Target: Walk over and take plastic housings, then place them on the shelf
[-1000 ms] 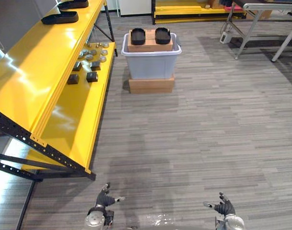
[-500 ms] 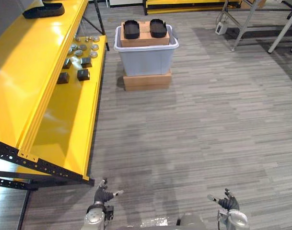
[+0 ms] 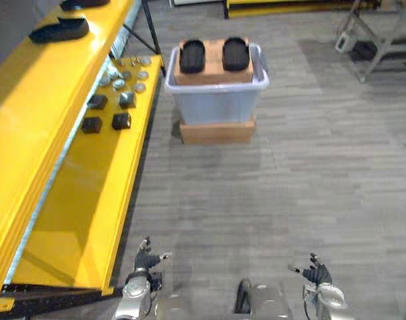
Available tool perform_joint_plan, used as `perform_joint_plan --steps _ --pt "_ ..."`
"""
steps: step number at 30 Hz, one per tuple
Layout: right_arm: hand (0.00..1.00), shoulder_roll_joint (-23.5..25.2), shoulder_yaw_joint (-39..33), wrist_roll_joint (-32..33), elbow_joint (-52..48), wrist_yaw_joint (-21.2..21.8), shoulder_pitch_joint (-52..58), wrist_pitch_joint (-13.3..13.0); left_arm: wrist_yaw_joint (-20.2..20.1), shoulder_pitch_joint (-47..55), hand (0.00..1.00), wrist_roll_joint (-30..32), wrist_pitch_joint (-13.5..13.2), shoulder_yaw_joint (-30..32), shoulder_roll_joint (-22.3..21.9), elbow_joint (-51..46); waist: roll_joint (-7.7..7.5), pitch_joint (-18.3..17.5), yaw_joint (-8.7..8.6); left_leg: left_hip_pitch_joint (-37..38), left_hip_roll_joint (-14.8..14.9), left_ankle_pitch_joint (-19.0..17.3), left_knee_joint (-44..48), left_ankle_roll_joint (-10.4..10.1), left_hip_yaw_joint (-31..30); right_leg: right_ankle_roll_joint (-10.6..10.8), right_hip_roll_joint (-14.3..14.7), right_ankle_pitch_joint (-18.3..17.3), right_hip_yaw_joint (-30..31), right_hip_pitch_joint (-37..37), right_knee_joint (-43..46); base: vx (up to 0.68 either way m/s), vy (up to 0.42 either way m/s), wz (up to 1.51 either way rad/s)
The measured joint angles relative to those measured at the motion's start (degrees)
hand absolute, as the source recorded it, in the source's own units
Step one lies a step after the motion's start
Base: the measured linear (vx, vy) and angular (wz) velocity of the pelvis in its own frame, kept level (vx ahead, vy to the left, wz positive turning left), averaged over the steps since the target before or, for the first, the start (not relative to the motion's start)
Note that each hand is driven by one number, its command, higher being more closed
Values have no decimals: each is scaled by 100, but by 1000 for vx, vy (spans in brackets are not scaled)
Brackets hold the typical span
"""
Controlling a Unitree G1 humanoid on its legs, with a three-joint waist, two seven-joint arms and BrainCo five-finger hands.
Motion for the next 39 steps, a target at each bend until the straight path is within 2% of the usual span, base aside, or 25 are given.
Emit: perform_joint_plan --steps 2,3,4,5,7,8,10,11,12,13,14,15,16,18,19,21,22,23,24,26,29,31,36,38,39 --pt "0 98 -195 11 22 -41 -69 -1 9 7 0 0 14 3 -63 -65 -99 72 93 -182 -629 228 -1958 -109 -236 134 -125 -79 122 359 -198 530 65 -45" --pt "0 99 -223 10 19 -104 -44 -10 11 38 0 0 20 -5 -134 -106 -32 53 107 -175 -869 692 -3264 -183 -548 243 -60 -146 209 598 -344 541 156 -64" --pt "0 103 -201 6 50 -116 -36 -11 14 59 0 1 22 -11 -140 -145 59 47 201 -295 -864 1329 -3312 -127 -749 439 70 -304 429 844 -477 673 214 -80" --pt "0 133 -144 6 79 -117 -40 -9 19 67 0 2 35 -3 -121 -140 44 19 247 -294 -886 1666 -3164 42 -764 502 29 -351 578 956 -546 680 224 -55" --pt "0 240 48 -41 175 -109 -11 2 9 -113 0 1 35 -2 -58 -152 -295 -57 116 -371 -1210 1519 -2991 427 -791 558 -330 -179 725 888 -330 611 181 15" --pt "0 254 57 -52 200 -110 2 10 9 -136 0 1 38 -1 -67 -143 -335 -73 97 -378 -1271 1476 -2923 456 -782 613 -402 -143 818 811 -112 538 165 26" --pt "0 296 39 -101 288 -109 58 18 13 -77 0 -2 48 10 -79 -127 -405 -106 91 -230 -1364 869 -2505 532 -720 799 -603 -39 1218 406 1209 477 152 5" --pt "0 339 37 -114 332 -106 70 21 13 0 0 -3 49 12 -66 -85 -430 -122 86 28 -1418 557 -2429 547 -696 1368 -760 310 1390 -7 2449 524 163 -4" --pt "0 374 43 -154 345 -100 76 23 13 24 0 -7 58 11 -45 -53 -437 -125 71 197 -1452 437 -2450 567 -708 1735 -849 631 1486 -254 3106 518 144 -1" --pt "0 434 75 -222 399 -85 81 25 16 30 0 -26 74 2 5 21 -452 -127 61 565 -1521 242 -2527 584 -751 1667 -975 491 1574 -815 4399 630 115 3" --pt "0 456 122 -268 414 -76 108 54 21 68 0 -50 77 -6 13 50 -431 -126 56 1034 -1553 148 -2754 591 -758 1241 -1074 108 1450 -1221 5108 417 57 4" --pt "0 450 179 -268 406 -76 137 57 24 63 0 -58 76 -13 19 55 -401 -115 52 1322 -1552 126 -2927 598 -769 1030 -1068 -117 1299 -1382 5181 631 45 11" --pt "0 414 295 -269 399 -75 188 54 24 65 0 -113 71 -25 23 73 -295 -96 36 1888 -1481 111 -3290 588 -835 611 -1010 -505 915 -1714 4774 413 -12 14" --pt "0 388 296 -272 398 -74 183 51 22 15 0 -143 68 -28 8 114 -134 -97 4 2186 -1327 105 -3461 574 -896 430 -798 -651 672 -2095 3783 533 -92 32" --pt "0 357 288 -271 392 -74 182 52 22 -46 0 -142 55 -25 -19 119 -42 -99 -84 2289 -1194 92 -3470 550 -963 481 -639 -522 699 -2367 2746 555 -190 73" --pt "0 353 286 -272 383 -73 236 54 25 -93 0 -133 35 -4 -9 155 -35 -99 -208 2465 -1072 -25 -3479 328 -1049 618 -524 297 977 -2494 1003 477 -201 89" --pt "0 351 281 -274 384 -76 374 60 31 -80 0 -126 40 -4 6 214 -109 -140 -270 2669 -1039 -201 -3478 30 -1080 726 -507 1195 1141 -2397 562 417 -196 65" --pt "0 334 280 -279 393 -76 440 63 37 -85 0 -124 42 -3 -3 267 -140 -153 -259 2787 -992 -278 -3473 -78 -1109 469 -454 1682 1254 -2368 652 545 -278 26" --pt "0 271 276 -305 367 -75 385 93 20 -47 0 -123 53 -11 -118 360 -8 -202 -172 2812 -825 -243 -3362 -151 -1100 369 -332 1283 1280 -2468 1076 580 -358 -3" --pt "0 283 257 -316 228 -72 408 101 14 5 0 -122 58 -14 -207 415 -8 -201 -238 2715 -730 -89 -2774 -357 -1140 229 -370 750 1148 -2468 1650 528 -349 21" --pt "0 343 282 -310 146 -14 636 119 3 7 0 -122 50 45 -358 374 7 -170 -247 1962 -201 589 -471 -509 -1112 53 -229 237 796 -1647 1582 396 -261 44" --pt "0 383 251 -258 103 3 642 102 -1 71 0 -122 58 49 -393 400 -1 -161 -189 1444 217 199 572 -191 -701 -41 -6 270 710 -878 969 319 -166 -6" --pt "0 387 -25 -203 209 4 513 87 6 149 0 -130 59 84 -403 388 14 -176 -77 1214 -269 0 -1850 -232 -712 36 -60 322 982 -333 429 305 -22 -34" --pt "0 365 -164 -194 216 -3 540 85 6 198 0 -135 56 75 -462 388 166 -246 -93 1236 -484 911 -3186 -310 -1055 195 36 324 1106 -225 274 265 146 -42" --pt "0 365 -236 -180 262 -10 553 84 4 232 0 -137 55 77 -469 409 297 -276 -91 1299 -443 1036 -3267 -104 -1055 312 143 263 1196 -148 185 250 143 -17"
